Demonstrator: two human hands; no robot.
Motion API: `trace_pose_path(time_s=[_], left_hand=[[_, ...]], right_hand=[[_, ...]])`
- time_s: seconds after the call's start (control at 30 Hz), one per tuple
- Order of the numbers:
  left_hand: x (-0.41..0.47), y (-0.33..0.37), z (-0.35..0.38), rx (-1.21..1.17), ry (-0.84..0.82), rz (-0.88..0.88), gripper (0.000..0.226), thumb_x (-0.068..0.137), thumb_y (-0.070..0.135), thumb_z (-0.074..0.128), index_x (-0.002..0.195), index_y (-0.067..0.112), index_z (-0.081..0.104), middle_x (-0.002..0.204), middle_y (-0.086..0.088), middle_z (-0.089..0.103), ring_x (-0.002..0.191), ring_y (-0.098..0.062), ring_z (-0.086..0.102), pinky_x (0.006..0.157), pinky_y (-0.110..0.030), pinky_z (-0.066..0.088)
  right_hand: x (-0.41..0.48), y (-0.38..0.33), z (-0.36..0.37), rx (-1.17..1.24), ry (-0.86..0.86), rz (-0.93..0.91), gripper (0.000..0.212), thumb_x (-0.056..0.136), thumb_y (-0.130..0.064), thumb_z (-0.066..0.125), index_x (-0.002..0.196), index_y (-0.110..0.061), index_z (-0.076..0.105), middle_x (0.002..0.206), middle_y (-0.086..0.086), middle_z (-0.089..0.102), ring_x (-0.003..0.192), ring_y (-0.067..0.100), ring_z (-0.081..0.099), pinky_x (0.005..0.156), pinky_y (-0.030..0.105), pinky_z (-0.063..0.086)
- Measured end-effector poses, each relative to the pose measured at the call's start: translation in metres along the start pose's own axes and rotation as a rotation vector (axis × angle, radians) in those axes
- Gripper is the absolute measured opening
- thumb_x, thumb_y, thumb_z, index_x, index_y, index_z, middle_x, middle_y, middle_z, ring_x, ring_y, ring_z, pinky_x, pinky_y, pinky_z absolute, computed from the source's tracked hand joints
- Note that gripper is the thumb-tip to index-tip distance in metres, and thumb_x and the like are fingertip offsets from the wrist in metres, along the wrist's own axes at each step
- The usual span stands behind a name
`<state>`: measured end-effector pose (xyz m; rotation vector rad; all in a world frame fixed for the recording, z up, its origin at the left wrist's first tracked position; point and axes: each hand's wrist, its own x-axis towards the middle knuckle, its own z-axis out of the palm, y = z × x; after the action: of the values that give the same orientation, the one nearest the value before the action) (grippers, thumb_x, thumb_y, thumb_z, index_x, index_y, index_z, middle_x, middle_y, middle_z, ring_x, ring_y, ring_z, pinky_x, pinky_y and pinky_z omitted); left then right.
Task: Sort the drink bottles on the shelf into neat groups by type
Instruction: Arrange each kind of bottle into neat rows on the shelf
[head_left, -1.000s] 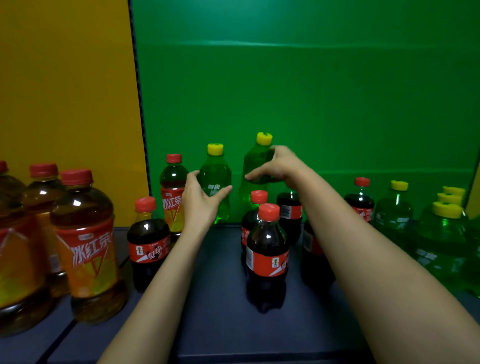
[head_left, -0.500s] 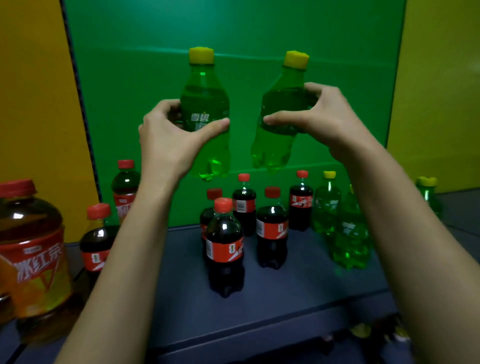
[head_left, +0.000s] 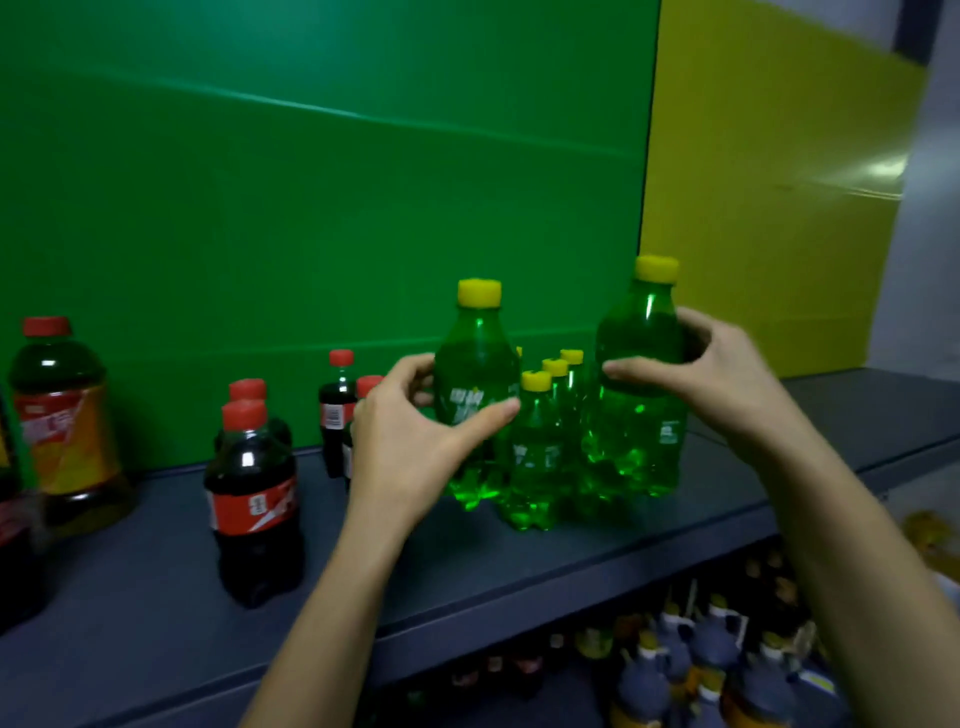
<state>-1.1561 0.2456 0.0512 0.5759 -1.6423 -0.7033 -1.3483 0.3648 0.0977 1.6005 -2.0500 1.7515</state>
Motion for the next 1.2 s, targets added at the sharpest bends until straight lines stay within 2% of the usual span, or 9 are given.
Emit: trace_pose_path(time_s=[0.1,0.17,0.33,0.5,0.6,0.77,0.97,1.1,1.2], left_hand=[[-0.022,-0.015,0.027,-0.003,0.003,-0.079,0.059,0.047,0.046,0.083,0.098,0.023,0.064,0.092,0.011,0.068,0.083,0.004,0.06,0.075,-0.011,0.047],[-0.035,-0.023,0.042,0.032,0.026,-0.127,0.063,0.051,0.044,0.083,0.105,0.021,0.063,0.097,0.01,0.067,0.093,-0.005,0.061,0.083,-0.022,0.05],[-0.056,-0.041,0.071,0.1,0.096,-0.197,0.068,0.051,0.047,0.082,0.109,0.02,0.061,0.098,0.009,0.066,0.097,-0.011,0.06,0.088,-0.04,0.053],[-0.062,-0.047,0.087,0.139,0.148,-0.195,0.069,0.057,0.045,0.08,0.117,0.018,0.058,0.106,0.004,0.066,0.101,-0.011,0.06,0.09,-0.04,0.052],[-0.062,-0.049,0.092,0.175,0.142,-0.175,0.065,0.061,0.043,0.079,0.118,0.02,0.055,0.106,0.006,0.066,0.1,-0.012,0.062,0.091,-0.039,0.051],[-0.052,-0.057,0.101,0.242,0.151,-0.157,0.062,0.069,0.037,0.077,0.122,0.018,0.052,0.111,0.002,0.066,0.105,-0.016,0.061,0.094,-0.037,0.047],[-0.043,-0.065,0.107,0.259,0.116,-0.172,0.067,0.071,0.039,0.074,0.127,0.015,0.047,0.12,0.001,0.062,0.113,-0.016,0.056,0.098,-0.037,0.044],[-0.042,-0.066,0.11,0.282,0.12,-0.184,0.069,0.072,0.042,0.073,0.128,0.014,0.046,0.122,0.0,0.061,0.113,-0.02,0.055,0.097,-0.04,0.043],[-0.042,-0.066,0.109,0.295,0.096,-0.188,0.068,0.073,0.043,0.072,0.129,0.014,0.044,0.125,0.0,0.058,0.118,-0.016,0.052,0.101,-0.037,0.041]], right_hand=[[0.0,0.039,-0.01,-0.041,0.019,0.053,0.089,0.048,-0.042,0.085,0.127,-0.014,0.052,0.118,-0.005,0.059,0.107,0.01,0.054,0.095,0.025,0.041],[-0.001,0.061,-0.01,-0.07,0.01,0.09,0.089,0.055,-0.032,0.086,0.132,-0.01,0.047,0.125,0.004,0.057,0.111,0.013,0.05,0.095,0.023,0.036],[-0.002,0.103,0.001,-0.114,-0.063,0.142,0.093,0.053,-0.041,0.085,0.134,-0.016,0.046,0.135,0.01,0.052,0.125,0.025,0.046,0.106,0.041,0.038],[0.002,0.12,0.016,-0.072,-0.088,0.126,0.09,0.057,-0.042,0.083,0.136,-0.023,0.044,0.138,0.012,0.048,0.131,0.028,0.038,0.105,0.043,0.035],[0.008,0.124,0.021,-0.086,-0.073,0.106,0.087,0.058,-0.044,0.082,0.134,-0.025,0.045,0.135,0.011,0.051,0.126,0.028,0.043,0.103,0.043,0.038],[0.009,0.132,0.032,-0.072,-0.03,0.023,0.075,0.061,-0.042,0.081,0.124,-0.022,0.044,0.126,0.0,0.051,0.094,0.012,0.049,0.085,0.032,0.047],[0.005,0.137,0.042,-0.038,-0.013,-0.033,0.075,0.067,-0.039,0.078,0.129,-0.018,0.042,0.129,0.004,0.049,0.097,0.011,0.047,0.087,0.033,0.046],[0.003,0.137,0.046,-0.049,-0.007,-0.05,0.076,0.068,-0.04,0.075,0.131,-0.016,0.041,0.128,0.005,0.048,0.098,0.01,0.045,0.081,0.029,0.042],[0.001,0.137,0.047,-0.111,0.017,-0.074,0.079,0.068,-0.042,0.074,0.132,-0.013,0.04,0.127,0.007,0.045,0.107,0.019,0.047,0.091,0.036,0.042]])
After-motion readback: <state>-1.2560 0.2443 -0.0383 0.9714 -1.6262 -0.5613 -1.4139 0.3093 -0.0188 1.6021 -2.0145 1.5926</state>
